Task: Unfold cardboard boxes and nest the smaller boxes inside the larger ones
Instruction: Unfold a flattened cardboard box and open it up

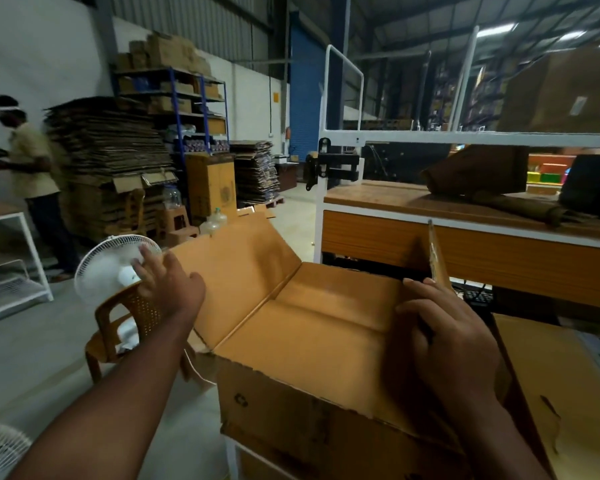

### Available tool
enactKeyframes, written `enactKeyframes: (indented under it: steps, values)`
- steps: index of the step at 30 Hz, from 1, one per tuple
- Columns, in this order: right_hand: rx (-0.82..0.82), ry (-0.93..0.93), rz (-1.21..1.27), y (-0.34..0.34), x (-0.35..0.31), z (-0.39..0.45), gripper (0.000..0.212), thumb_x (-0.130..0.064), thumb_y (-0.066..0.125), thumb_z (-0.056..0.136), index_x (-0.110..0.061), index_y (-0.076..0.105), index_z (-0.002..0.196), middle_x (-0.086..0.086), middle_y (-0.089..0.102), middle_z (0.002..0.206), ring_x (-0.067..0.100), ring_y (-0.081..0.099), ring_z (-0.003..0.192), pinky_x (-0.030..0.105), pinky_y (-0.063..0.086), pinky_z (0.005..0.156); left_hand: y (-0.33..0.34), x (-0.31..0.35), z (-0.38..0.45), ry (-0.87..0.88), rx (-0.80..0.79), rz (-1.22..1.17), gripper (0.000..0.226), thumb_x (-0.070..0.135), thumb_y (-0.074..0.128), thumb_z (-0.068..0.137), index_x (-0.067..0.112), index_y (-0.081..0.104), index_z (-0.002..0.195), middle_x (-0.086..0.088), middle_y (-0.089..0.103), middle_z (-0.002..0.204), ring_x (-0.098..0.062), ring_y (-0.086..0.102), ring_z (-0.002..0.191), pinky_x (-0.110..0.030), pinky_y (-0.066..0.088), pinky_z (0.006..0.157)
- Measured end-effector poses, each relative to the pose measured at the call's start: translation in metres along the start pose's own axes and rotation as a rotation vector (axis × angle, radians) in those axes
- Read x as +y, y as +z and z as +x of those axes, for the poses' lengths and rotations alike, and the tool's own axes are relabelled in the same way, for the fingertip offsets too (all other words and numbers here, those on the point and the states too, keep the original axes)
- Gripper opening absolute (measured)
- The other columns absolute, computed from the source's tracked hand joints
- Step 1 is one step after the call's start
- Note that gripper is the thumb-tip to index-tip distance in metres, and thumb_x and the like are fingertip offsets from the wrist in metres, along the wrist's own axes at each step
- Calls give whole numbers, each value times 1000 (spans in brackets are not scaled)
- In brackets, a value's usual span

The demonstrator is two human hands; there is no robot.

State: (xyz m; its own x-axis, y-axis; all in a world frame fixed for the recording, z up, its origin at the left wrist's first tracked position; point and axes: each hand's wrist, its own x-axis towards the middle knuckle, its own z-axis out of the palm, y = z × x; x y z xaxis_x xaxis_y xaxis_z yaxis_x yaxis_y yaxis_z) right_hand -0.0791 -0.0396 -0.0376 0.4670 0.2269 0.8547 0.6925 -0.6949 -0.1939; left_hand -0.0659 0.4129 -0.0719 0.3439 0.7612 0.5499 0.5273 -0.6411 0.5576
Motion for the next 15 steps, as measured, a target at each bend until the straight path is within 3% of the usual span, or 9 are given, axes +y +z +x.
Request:
enactKeyframes:
  steps: [2,5,7,10,12,15]
  values:
    - [22,2,12,0,0,-1,23,-14,59,87,-16,80,96,3,75,130,30,65,131,57,56,99,8,-10,-7,-99,-239,141,55,40,57,93,14,55,141,-9,6,172,-42,-1,156,-63,16,121]
    - [20,-1,9,-1,2,-2,31,-21,51,89,-13,80,95,6,76,128,32,66,130,59,56,99,40,-22,-28,-215,-654,140,75,63,34,89,14,58,140,-16,45,154,-42,37,142,-57,33,113]
    - [11,5,-1,-1,3,-3,29,-21,53,90,-13,80,96,6,76,128,31,65,131,61,56,99,54,-23,-50,-216,-815,66,85,72,31,92,11,53,146,-18,52,151,-39,50,134,-44,40,103]
    - [24,8,-17,-2,7,-4,24,-17,58,91,-11,80,97,7,76,127,31,66,130,59,57,98,60,-16,-60,-271,-923,-98,73,65,40,102,2,63,133,-22,60,139,-36,61,116,-37,46,92]
    - [24,8,-15,-2,8,-4,21,-14,61,90,-10,80,98,8,76,126,31,66,130,60,57,98,61,-12,-55,-148,-983,-133,63,59,43,104,5,71,119,-19,69,127,-31,65,101,-37,50,92]
    - [35,5,-5,-1,8,-3,19,-10,63,92,-10,80,100,8,77,123,30,66,129,61,56,99,60,4,-53,86,-908,-149,44,41,58,102,13,67,135,-11,66,137,-28,63,120,-36,50,99]
